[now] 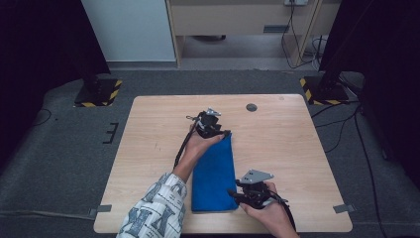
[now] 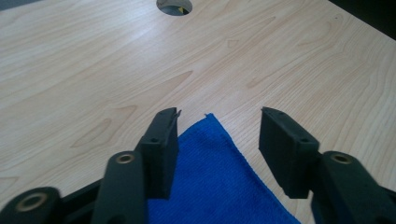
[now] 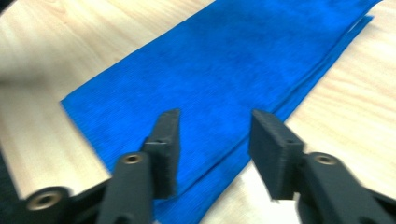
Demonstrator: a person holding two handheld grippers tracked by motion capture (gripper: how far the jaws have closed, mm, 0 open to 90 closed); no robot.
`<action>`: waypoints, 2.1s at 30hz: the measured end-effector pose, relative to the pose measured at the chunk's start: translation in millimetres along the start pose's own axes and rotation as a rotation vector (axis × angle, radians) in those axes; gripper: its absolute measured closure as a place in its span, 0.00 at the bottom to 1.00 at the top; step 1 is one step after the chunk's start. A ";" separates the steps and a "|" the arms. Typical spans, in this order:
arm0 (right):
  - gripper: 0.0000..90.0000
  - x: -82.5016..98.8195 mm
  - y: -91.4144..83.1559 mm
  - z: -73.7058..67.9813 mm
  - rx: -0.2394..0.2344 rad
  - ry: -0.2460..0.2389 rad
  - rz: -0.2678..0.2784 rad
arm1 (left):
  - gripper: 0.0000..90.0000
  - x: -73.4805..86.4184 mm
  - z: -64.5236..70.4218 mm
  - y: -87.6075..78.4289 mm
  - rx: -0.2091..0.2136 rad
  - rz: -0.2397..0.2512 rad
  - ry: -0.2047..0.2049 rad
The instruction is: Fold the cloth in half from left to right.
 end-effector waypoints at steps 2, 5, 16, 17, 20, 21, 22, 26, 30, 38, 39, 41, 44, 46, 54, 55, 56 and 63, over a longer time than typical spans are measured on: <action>0.47 -4.0 5.9 4.1 0.002 -0.001 0.003 | 0.41 1.7 -2.1 -8.0 -0.019 -0.003 0.031; 0.40 -11.7 15.1 11.8 0.018 0.013 0.019 | 0.34 5.5 -6.8 -19.3 -0.028 -0.002 0.049; 0.26 -38.8 50.4 34.0 0.038 0.056 0.022 | 0.12 21.4 -21.6 -40.1 -0.047 0.014 0.038; 0.25 -40.2 52.7 35.2 0.039 0.059 0.020 | 0.12 24.7 -22.4 -41.0 -0.045 0.009 0.039; 0.22 -44.6 61.5 39.0 0.046 0.075 0.005 | 0.10 30.8 -25.3 -43.8 -0.048 0.004 0.040; 0.20 -45.9 64.4 40.2 0.046 0.072 0.001 | 0.10 31.6 -26.4 -44.5 -0.051 0.010 0.037; 0.20 -47.1 66.4 41.0 0.049 0.069 0.001 | 0.10 33.0 -27.7 -45.4 -0.052 0.012 0.035; 0.18 -52.3 74.7 44.9 0.054 0.071 -0.011 | 0.10 38.9 -32.1 -50.0 -0.056 0.001 0.031; 0.15 -56.7 82.9 53.3 0.068 0.065 -0.019 | 0.10 41.1 -36.1 -54.7 -0.073 0.009 0.029; 0.21 -69.1 100.4 72.1 0.108 0.025 -0.033 | 0.15 47.3 -48.4 -58.0 -0.121 -0.010 0.056; 0.21 -71.2 102.3 74.5 0.111 0.028 -0.032 | 0.15 47.8 -49.5 -57.9 -0.125 -0.008 0.054; 0.22 -76.0 105.9 79.0 0.117 0.029 -0.028 | 0.14 48.3 -51.0 -58.2 -0.133 -0.011 0.066; 0.24 -82.5 110.4 84.0 0.126 0.030 -0.030 | 0.14 46.4 -50.9 -60.0 -0.126 0.005 0.063; 0.27 -86.5 113.3 86.7 0.131 0.027 -0.028 | 0.14 45.4 -50.8 -61.3 -0.118 0.013 0.055; 0.42 -102.4 129.4 97.6 0.135 0.026 -0.036 | 0.16 47.0 -62.4 -66.5 -0.129 0.025 0.013; 0.44 -103.8 132.0 98.5 0.133 0.028 -0.041 | 0.16 47.8 -64.1 -66.3 -0.128 0.026 0.006; 0.46 -105.2 134.6 99.9 0.134 0.026 -0.047 | 0.17 49.0 -65.5 -65.7 -0.122 0.024 -0.001; 0.58 -111.9 152.5 105.3 0.130 0.033 -0.080 | 0.23 52.6 -72.6 -60.2 -0.127 0.006 -0.004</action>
Point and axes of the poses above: each handheld gripper's, and its own axes: y roughly forward along the jaws, x roughly out of its underside, z roughly to its right, the point moved 9 cm from there along y, roughly forward along the jaws, and after that the axes turned 14 degrees about x, right-handed, at the moved point
